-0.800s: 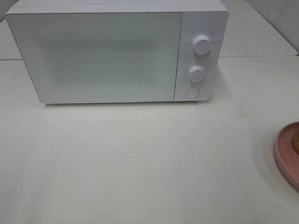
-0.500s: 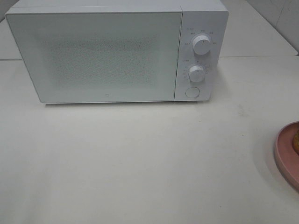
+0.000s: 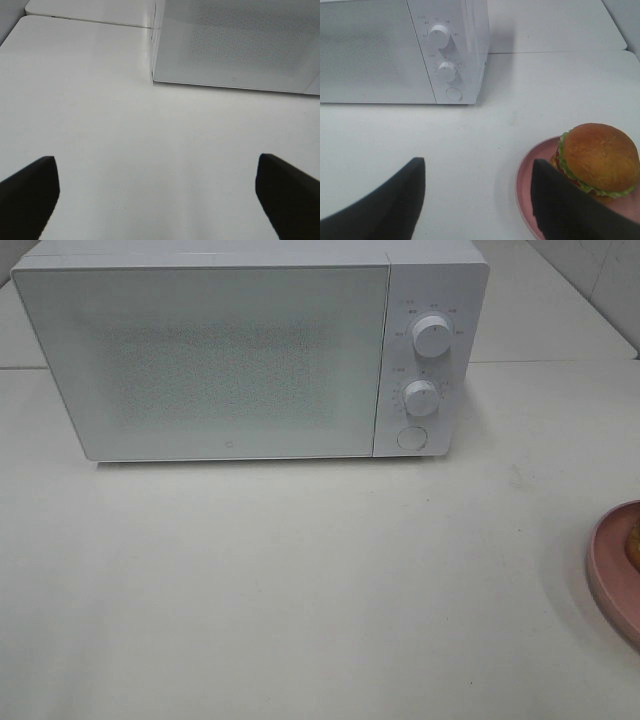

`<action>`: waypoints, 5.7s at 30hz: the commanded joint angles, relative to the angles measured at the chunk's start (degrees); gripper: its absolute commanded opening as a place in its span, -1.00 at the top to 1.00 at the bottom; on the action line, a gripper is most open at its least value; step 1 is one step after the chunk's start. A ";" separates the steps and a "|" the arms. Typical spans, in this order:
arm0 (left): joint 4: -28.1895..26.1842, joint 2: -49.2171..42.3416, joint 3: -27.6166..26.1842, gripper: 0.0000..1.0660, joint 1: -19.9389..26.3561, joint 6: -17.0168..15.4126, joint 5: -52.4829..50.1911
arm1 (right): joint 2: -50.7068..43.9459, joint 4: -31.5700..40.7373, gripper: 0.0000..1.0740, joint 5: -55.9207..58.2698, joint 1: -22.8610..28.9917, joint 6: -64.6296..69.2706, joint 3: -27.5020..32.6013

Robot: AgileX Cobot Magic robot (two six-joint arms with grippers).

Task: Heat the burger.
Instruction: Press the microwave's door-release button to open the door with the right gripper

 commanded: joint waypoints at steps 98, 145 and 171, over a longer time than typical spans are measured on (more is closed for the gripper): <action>-0.23 -0.97 0.00 -0.87 -0.17 0.06 -0.17 | 90.64 38.04 -0.41 -117.46 39.13 -20.80 11.57; -0.23 -0.97 0.00 -0.87 -0.17 0.06 -0.17 | 92.82 38.73 1.00 -110.87 40.22 59.13 9.11; -0.23 -0.97 0.00 -0.87 -0.17 0.06 -0.17 | 110.41 36.78 1.00 -115.62 38.04 74.77 2.98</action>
